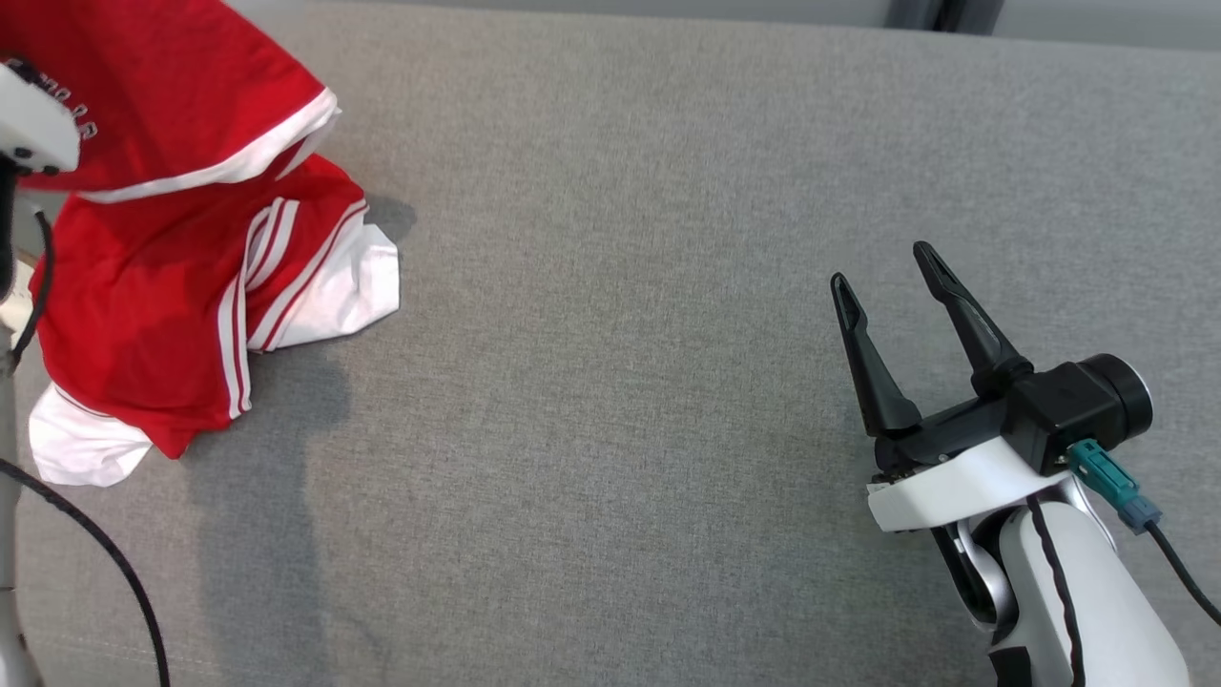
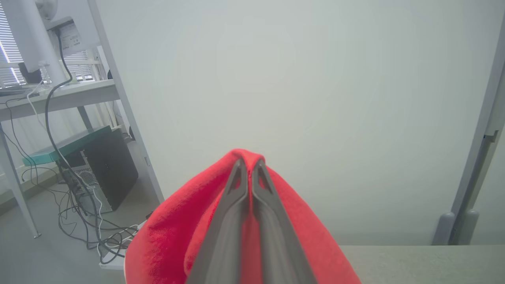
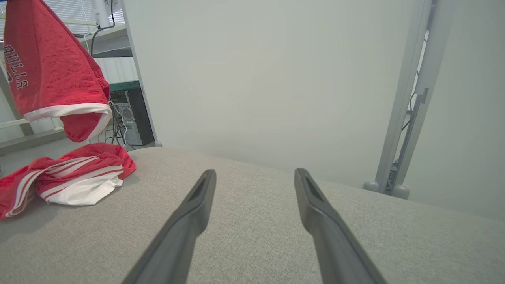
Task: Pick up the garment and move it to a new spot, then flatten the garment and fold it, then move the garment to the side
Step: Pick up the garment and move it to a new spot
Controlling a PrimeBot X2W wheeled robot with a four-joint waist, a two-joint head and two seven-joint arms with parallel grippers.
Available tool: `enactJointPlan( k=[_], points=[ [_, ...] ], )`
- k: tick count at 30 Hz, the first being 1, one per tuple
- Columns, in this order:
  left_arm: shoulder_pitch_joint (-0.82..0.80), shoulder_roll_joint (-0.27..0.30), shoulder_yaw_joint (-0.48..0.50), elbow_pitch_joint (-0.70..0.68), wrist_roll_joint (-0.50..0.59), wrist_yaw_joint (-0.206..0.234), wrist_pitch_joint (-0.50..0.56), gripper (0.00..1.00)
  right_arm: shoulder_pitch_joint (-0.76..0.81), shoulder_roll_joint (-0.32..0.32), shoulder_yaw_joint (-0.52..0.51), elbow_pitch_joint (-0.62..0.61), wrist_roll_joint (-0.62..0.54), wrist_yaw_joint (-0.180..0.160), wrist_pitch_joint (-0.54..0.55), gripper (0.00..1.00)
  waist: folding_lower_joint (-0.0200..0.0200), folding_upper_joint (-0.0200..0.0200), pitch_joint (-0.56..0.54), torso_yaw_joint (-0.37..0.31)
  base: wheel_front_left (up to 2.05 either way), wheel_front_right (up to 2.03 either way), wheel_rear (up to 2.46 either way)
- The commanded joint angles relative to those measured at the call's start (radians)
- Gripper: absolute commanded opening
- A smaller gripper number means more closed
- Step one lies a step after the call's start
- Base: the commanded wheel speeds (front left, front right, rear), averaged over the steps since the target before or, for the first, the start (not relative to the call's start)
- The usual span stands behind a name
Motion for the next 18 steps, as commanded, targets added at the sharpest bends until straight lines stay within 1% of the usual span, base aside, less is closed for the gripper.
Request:
enactJointPlan(
  k=[1,7,12,13,14,15,16,18],
  points=[
    [0.01,-0.012,-0.013,-0.039,-0.003,-0.006,0.001,0.0,0.015,0.0,-0.01,0.004,0.003,0.0,-0.002,1.0,-0.0001,0.0,-0.041,-0.006,0.0,0.0,0.0],
    [0.045,-0.065,-0.069,-0.204,-0.04,-0.024,0.07,0.0,0.023,0.011,-0.044,0.003,0.01,0.0,-0.002,1.0,-0.0001,0.0,-0.096,-0.035,0.0,0.0,0.0],
    [0.094,-0.115,-0.128,-0.345,-0.069,-0.028,0.158,0.0,0.029,0.018,-0.073,-0.007,0.011,0.0,-0.002,1.0,-0.0001,0.0,-0.116,-0.083,0.0,0.0,0.0],
    [0.104,-0.127,-0.138,-0.371,-0.076,-0.027,0.174,0.0,0.03,0.018,-0.08,-0.009,0.012,0.0,-0.002,1.0,-0.0001,0.0,-0.117,-0.095,0.0,0.0,0.0],
    [0.123,-0.158,-0.161,-0.414,-0.093,-0.021,0.204,0.0,0.031,0.019,-0.093,-0.013,0.016,0.0,-0.002,1.0,-0.0001,0.0,-0.115,-0.12,0.0,0.0,0.0],
    [0.13,-0.173,-0.173,-0.435,-0.099,-0.018,0.219,0.0,0.03,0.02,-0.099,-0.015,0.018,0.0,-0.002,1.0,-0.0001,0.0,-0.112,-0.133,0.0,0.0,0.0],
    [0.13,-0.173,-0.173,-0.435,-0.099,-0.018,0.219,0.0,0.03,0.02,-0.099,-0.015,0.018,0.0,-0.002,1.0,-0.0001,0.0,-0.112,-0.133,0.0,0.0,0.0],
    [0.139,-0.199,-0.196,-0.472,-0.105,-0.01,0.24,0.0,0.026,0.021,-0.112,-0.021,0.021,0.0,-0.002,1.0,-0.0001,0.0,-0.104,-0.161,0.0,0.0,0.0]
  ],
)
